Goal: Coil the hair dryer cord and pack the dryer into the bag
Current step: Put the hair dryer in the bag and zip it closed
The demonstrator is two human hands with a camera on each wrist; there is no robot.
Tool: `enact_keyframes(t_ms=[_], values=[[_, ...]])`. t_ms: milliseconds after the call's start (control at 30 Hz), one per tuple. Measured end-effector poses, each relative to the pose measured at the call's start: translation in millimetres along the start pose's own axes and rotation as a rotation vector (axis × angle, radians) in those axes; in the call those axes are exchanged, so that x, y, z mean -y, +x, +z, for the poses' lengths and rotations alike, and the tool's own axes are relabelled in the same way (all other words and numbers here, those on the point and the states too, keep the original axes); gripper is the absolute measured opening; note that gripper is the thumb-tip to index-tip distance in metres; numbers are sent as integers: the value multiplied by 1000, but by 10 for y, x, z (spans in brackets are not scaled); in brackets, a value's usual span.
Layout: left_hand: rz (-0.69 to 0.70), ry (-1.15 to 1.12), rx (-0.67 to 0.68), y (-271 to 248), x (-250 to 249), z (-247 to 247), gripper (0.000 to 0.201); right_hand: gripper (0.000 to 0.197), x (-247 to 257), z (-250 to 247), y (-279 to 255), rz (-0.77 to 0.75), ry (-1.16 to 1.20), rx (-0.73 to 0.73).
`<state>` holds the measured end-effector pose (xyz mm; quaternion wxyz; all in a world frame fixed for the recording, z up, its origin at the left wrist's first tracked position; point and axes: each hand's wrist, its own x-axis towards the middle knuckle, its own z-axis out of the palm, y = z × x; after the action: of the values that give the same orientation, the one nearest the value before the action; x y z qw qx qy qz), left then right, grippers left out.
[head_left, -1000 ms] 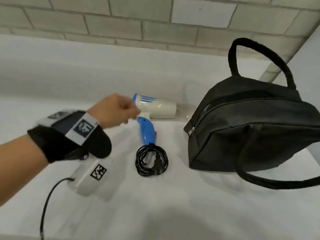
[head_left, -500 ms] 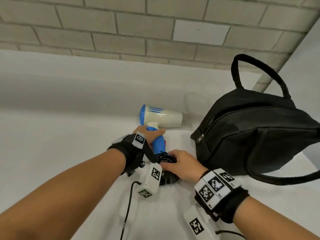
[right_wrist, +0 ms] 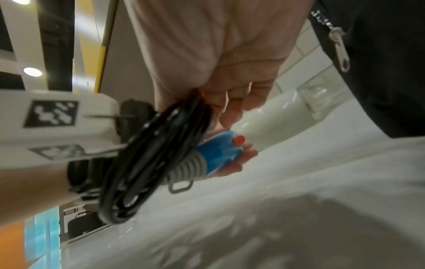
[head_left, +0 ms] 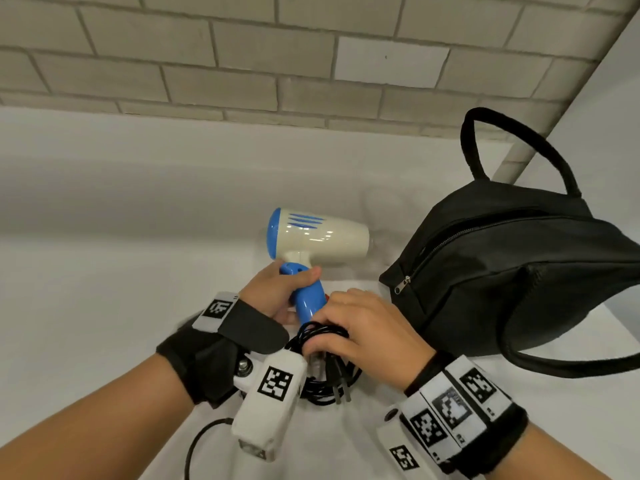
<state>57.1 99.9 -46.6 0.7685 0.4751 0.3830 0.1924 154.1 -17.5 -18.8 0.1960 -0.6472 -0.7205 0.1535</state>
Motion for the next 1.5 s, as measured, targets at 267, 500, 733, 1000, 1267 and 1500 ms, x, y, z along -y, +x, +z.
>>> enact_keyframes(t_ms=[267, 500, 733, 1000, 1267, 1500], values=[[63, -263, 116, -138, 22, 66, 21, 36, 13, 103, 91, 12, 15, -242], [49, -282, 58, -224, 41, 156, 35, 109, -52, 156, 13, 439, 654, -50], [160, -106, 113, -396, -74, 136, 43, 66, 26, 22, 17, 387, 964, 8], [341, 252, 248, -750, 194, -39, 90, 58, 127, 6, 146, 410, 945, -116], [407, 172, 128, -733, 295, -19, 56, 43, 332, 0, 178, 385, 675, -163], [394, 95, 125, -729, 289, -74, 78, 81, 355, -54, 112, 351, 923, -8]])
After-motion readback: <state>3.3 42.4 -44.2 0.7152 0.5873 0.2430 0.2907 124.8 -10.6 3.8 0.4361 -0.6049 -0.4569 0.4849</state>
